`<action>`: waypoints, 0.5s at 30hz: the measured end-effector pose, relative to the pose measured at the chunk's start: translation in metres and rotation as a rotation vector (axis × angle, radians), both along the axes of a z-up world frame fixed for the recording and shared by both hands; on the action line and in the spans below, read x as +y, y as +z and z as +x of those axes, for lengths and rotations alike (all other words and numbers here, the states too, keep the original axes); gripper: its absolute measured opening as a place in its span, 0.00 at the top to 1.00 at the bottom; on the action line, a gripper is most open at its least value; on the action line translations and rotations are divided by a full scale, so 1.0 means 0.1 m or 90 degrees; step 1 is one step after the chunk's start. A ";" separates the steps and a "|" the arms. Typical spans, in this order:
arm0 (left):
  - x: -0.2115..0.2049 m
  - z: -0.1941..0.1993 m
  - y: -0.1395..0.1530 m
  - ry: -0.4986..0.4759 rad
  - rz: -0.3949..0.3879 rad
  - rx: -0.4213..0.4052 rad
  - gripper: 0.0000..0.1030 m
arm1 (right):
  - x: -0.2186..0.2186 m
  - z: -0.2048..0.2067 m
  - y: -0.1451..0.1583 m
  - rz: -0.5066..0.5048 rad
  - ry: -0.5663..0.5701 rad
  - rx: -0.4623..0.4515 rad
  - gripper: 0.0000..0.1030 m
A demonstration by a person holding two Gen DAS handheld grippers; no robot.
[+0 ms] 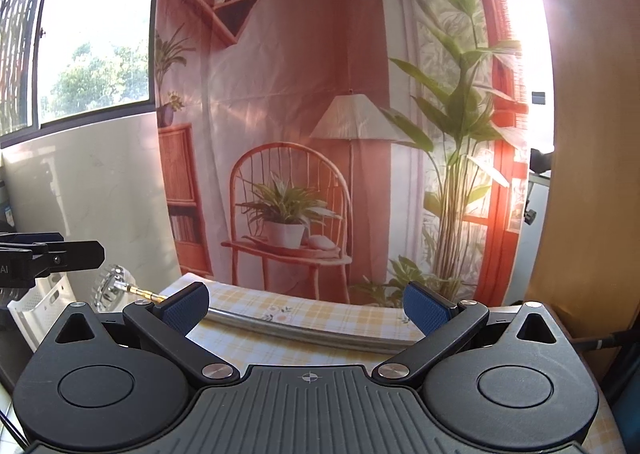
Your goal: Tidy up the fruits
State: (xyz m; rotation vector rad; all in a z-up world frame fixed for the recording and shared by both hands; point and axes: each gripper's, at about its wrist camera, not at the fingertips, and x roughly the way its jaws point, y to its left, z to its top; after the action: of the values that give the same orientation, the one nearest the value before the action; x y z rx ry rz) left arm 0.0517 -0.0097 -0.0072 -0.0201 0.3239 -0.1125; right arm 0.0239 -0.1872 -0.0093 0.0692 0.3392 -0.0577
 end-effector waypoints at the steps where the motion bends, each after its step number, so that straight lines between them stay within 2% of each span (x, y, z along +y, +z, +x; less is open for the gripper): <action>1: -0.01 0.00 0.00 0.001 0.001 -0.003 0.00 | -0.02 -0.01 0.01 0.005 -0.004 -0.003 0.00; 15: -0.01 -0.04 -0.01 0.006 0.013 -0.008 0.00 | -0.09 -0.02 -0.01 0.027 -0.034 -0.005 0.00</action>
State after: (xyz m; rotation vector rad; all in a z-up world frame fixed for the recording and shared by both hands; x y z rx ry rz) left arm 0.0481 -0.0111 -0.0084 -0.0011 0.3117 -0.1000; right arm 0.0221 -0.1957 -0.0099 0.1206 0.3305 -0.1023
